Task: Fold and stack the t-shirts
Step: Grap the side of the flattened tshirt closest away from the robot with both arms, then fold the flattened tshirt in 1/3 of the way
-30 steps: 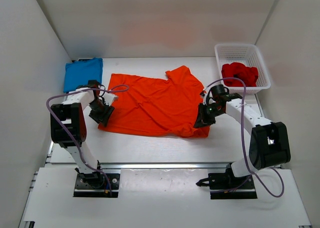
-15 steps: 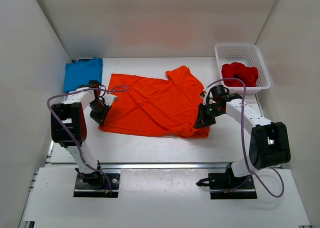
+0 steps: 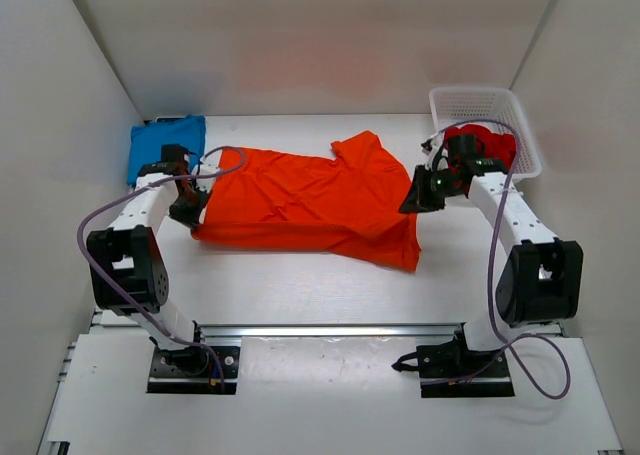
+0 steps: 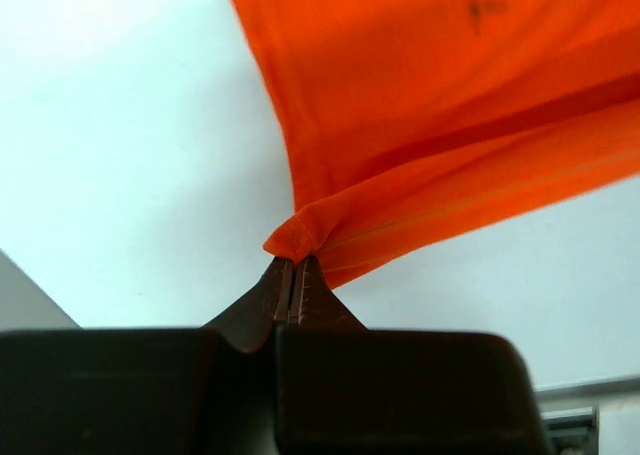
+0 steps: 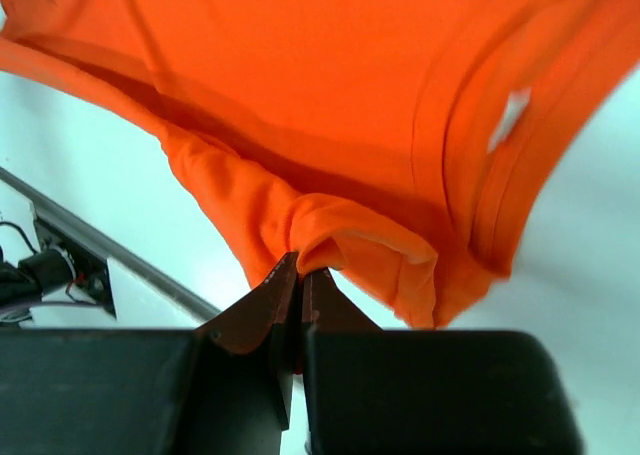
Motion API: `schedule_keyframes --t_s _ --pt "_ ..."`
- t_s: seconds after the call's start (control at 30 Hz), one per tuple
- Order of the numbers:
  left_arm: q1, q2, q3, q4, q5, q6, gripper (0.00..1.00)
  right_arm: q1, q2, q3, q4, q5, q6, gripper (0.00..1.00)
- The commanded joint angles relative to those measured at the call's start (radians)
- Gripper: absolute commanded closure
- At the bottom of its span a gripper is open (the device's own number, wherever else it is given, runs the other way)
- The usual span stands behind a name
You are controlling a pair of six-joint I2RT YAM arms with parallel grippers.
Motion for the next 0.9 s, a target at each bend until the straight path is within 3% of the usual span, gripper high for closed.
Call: schedule_keyframes --t_s 0.0,0.27,0.5,0.77,0.87 --pt "0.007 -0.044 0.031 0.101 -0.023 -0.086 1.00 0.016 0.083 0.122 0.014 0.005 -0.041 1.00" --pt "-0.046 0.040 0.071 0.185 -0.114 -0.118 1.00 0.033 0.275 0.312 -0.023 0.034 -0.081 1.00" --pt "-0.057 0.132 0.167 0.234 -0.198 -0.121 1.00 0.028 0.341 0.354 -0.030 0.077 -0.086 1.00" --pt "-0.112 0.128 0.115 0.279 -0.267 -0.097 1.00 0.024 0.320 0.345 -0.044 0.062 -0.100 1.00" --pt "-0.095 0.071 0.083 0.244 -0.246 -0.078 1.00 0.045 0.220 0.226 -0.064 0.082 -0.095 1.00"
